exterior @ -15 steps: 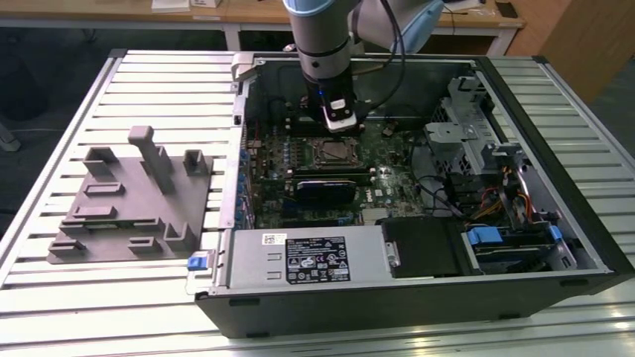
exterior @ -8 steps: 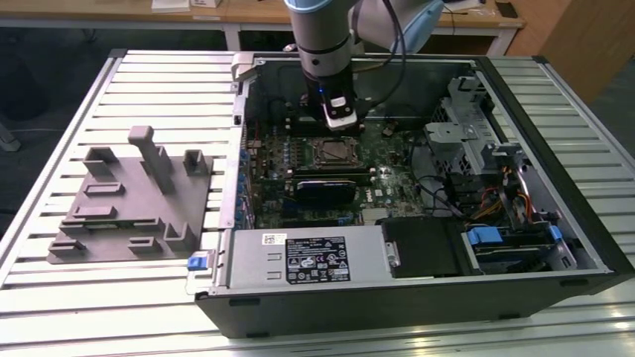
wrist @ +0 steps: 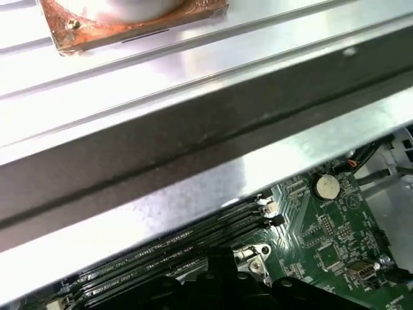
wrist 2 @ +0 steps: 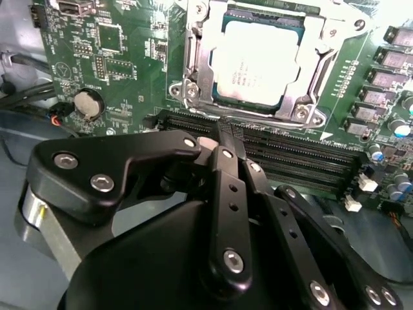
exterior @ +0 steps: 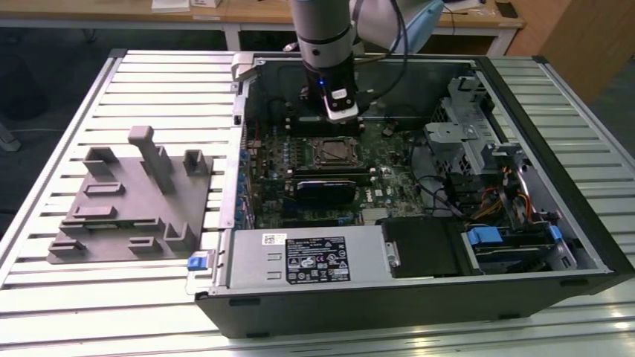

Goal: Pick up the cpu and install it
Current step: 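Install the first cpu locking lever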

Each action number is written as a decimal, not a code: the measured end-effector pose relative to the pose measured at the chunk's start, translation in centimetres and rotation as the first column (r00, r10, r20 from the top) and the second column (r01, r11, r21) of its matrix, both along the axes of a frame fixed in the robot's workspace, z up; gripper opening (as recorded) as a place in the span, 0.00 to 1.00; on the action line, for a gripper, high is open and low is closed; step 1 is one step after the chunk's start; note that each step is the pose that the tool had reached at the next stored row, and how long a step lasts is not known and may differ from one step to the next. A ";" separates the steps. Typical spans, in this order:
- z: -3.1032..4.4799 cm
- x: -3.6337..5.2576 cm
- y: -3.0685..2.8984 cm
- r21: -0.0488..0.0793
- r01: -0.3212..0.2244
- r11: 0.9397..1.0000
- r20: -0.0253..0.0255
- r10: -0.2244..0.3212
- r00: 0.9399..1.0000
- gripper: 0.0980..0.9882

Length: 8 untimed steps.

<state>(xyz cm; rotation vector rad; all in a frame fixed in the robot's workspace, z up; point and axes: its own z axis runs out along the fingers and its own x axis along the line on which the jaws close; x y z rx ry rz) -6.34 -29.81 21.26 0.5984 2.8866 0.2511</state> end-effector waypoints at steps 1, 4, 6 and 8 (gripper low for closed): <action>0.00 0.00 0.00 0.000 0.000 1.000 0.000 0.000 1.000 0.01; 0.02 0.00 0.00 0.000 0.000 1.000 0.000 0.000 1.000 0.01; 0.02 0.00 0.00 0.000 0.000 1.000 0.000 0.000 1.000 0.01; 0.02 0.00 0.00 -0.005 0.000 1.000 -0.003 0.000 1.000 0.01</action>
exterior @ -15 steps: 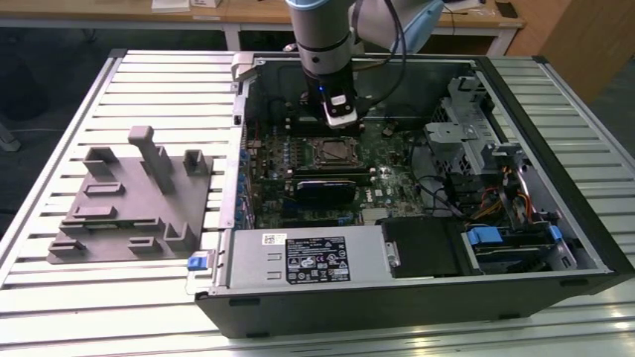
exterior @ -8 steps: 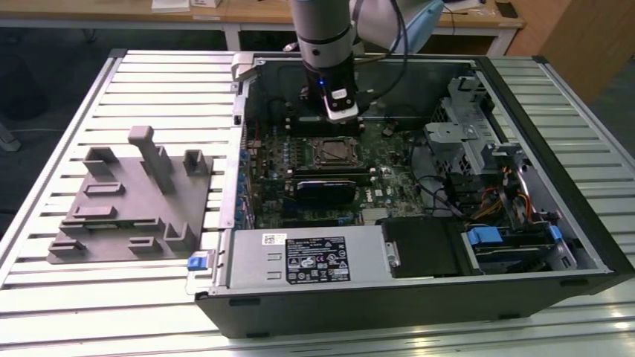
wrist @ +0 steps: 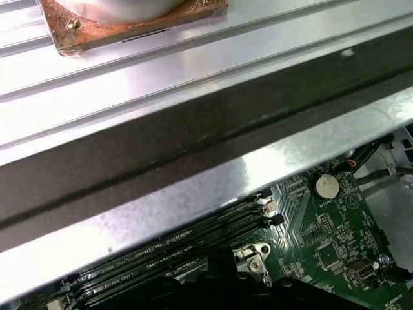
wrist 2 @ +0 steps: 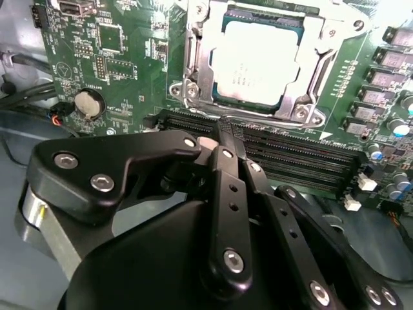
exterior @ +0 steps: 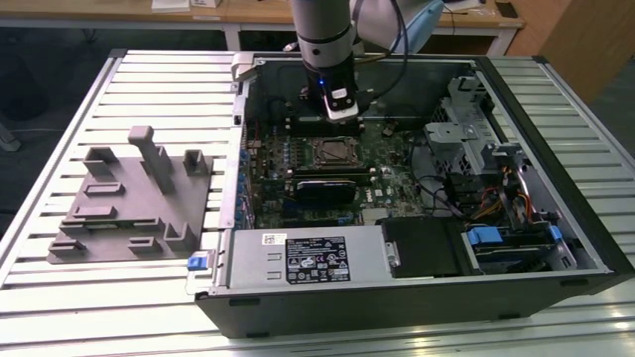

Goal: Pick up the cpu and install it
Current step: 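Install the first cpu locking lever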

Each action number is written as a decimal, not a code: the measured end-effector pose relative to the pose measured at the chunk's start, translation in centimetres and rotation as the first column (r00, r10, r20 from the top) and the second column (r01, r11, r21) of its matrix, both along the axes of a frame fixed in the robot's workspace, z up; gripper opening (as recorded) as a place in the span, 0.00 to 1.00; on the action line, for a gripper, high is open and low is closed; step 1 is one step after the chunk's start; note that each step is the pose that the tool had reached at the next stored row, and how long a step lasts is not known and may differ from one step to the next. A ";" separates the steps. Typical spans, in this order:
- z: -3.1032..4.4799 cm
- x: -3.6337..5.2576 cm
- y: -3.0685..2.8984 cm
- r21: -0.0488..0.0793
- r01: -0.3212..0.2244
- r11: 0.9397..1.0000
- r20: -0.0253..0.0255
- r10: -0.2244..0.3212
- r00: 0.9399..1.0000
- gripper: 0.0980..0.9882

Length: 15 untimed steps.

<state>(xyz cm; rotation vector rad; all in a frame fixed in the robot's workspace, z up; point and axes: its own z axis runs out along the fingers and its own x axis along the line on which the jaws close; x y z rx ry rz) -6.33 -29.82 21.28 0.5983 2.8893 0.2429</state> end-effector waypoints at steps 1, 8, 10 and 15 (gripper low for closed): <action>-0.01 0.00 -0.01 -0.004 0.000 1.000 -0.003 0.000 1.000 0.01; -0.09 0.08 -0.24 -0.042 -0.001 0.999 -0.049 -0.001 0.999 0.01; -0.13 0.11 -0.63 -0.045 -0.002 0.999 -0.063 -0.001 0.998 0.01; -0.23 0.26 -2.00 -0.045 -0.003 0.999 -0.090 -0.001 0.996 0.01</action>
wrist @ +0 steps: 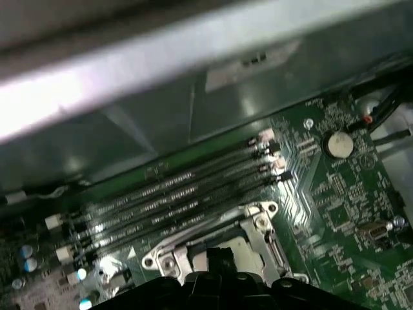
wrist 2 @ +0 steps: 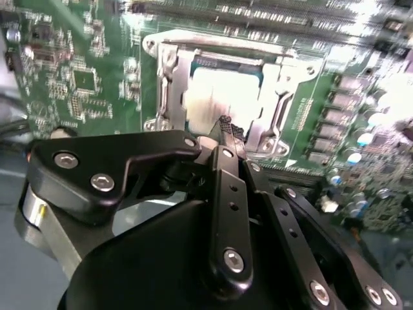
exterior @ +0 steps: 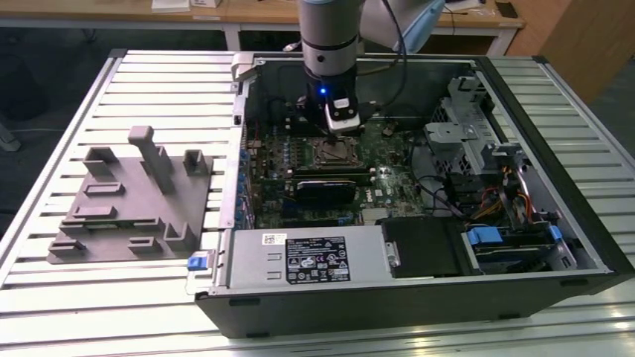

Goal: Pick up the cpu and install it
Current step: 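Install the first cpu locking lever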

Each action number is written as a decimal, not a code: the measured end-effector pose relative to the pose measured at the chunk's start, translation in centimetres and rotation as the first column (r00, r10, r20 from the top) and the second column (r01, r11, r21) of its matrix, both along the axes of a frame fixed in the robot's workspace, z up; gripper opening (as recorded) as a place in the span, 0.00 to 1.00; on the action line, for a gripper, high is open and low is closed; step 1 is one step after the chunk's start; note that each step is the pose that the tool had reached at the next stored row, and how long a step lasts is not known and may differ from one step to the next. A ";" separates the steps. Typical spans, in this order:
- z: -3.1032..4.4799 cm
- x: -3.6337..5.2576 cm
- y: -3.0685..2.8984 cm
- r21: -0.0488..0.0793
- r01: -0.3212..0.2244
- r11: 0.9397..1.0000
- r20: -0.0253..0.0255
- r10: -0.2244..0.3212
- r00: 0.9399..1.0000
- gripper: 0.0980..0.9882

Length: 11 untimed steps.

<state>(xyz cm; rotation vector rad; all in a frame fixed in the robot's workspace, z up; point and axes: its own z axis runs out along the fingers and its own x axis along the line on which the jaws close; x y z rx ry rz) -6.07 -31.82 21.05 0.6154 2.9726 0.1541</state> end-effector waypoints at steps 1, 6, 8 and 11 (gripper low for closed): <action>-0.02 0.05 -0.18 0.000 0.000 1.000 -0.007 0.000 1.000 0.01; -0.05 0.11 -0.35 -0.001 0.000 1.000 -0.020 0.000 1.000 0.01; -0.05 0.11 -0.35 -0.001 0.000 1.000 -0.020 0.000 1.000 0.01; -0.05 0.26 -0.35 -0.002 -0.002 1.000 -0.020 0.002 1.000 0.01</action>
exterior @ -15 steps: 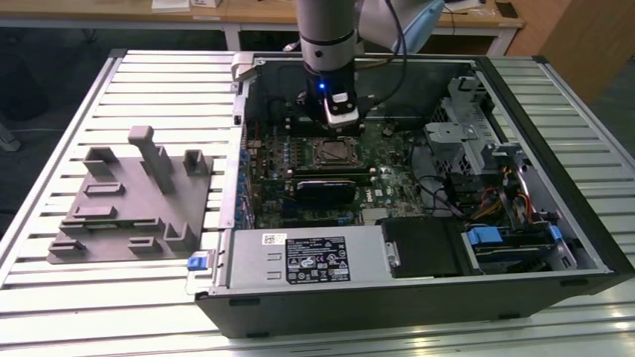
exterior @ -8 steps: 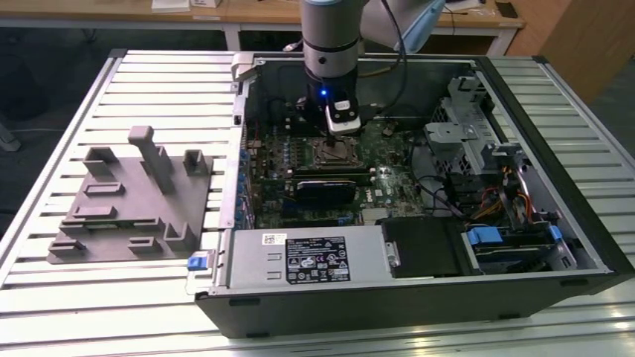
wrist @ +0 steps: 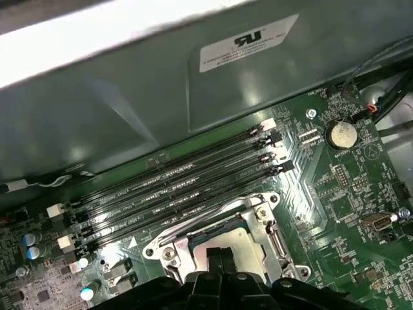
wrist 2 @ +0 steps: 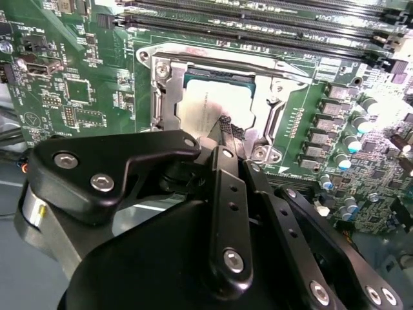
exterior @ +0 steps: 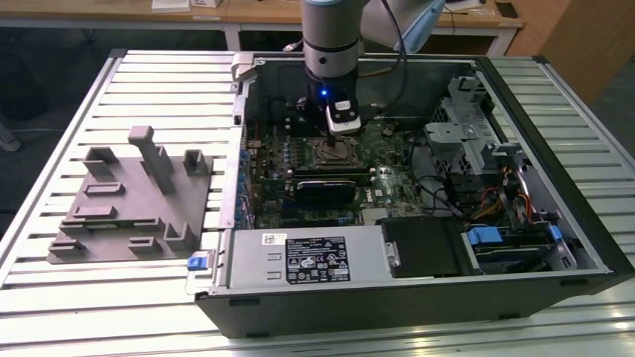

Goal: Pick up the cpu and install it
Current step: 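Install the first cpu locking lever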

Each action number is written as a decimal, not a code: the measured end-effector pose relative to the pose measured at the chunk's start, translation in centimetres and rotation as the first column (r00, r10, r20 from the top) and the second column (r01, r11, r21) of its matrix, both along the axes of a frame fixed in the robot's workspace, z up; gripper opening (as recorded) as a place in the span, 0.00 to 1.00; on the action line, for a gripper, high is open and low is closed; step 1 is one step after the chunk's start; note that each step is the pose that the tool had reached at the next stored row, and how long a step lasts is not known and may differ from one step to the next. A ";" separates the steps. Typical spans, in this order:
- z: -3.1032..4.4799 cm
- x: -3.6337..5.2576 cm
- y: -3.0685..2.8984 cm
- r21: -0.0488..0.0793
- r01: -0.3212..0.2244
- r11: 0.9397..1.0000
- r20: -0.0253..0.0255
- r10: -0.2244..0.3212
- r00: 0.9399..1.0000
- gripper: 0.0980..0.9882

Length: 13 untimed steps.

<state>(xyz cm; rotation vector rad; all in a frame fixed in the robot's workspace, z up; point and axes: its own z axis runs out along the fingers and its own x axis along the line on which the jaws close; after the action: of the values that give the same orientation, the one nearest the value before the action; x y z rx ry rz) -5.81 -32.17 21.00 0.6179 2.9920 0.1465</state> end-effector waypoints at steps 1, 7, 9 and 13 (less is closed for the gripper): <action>0.00 0.11 0.00 -0.001 -0.003 1.000 0.000 0.003 1.000 0.01; -0.02 0.72 0.00 -0.011 -0.026 1.000 0.000 0.026 1.000 0.01; -0.02 0.88 0.00 -0.016 -0.036 0.999 -0.001 0.036 0.999 0.01; 0.03 0.93 -0.01 -0.028 -0.046 0.999 -0.002 0.046 0.999 0.01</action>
<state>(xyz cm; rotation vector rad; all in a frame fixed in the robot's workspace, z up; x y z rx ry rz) -4.88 -32.18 21.03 0.5466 3.0055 0.1075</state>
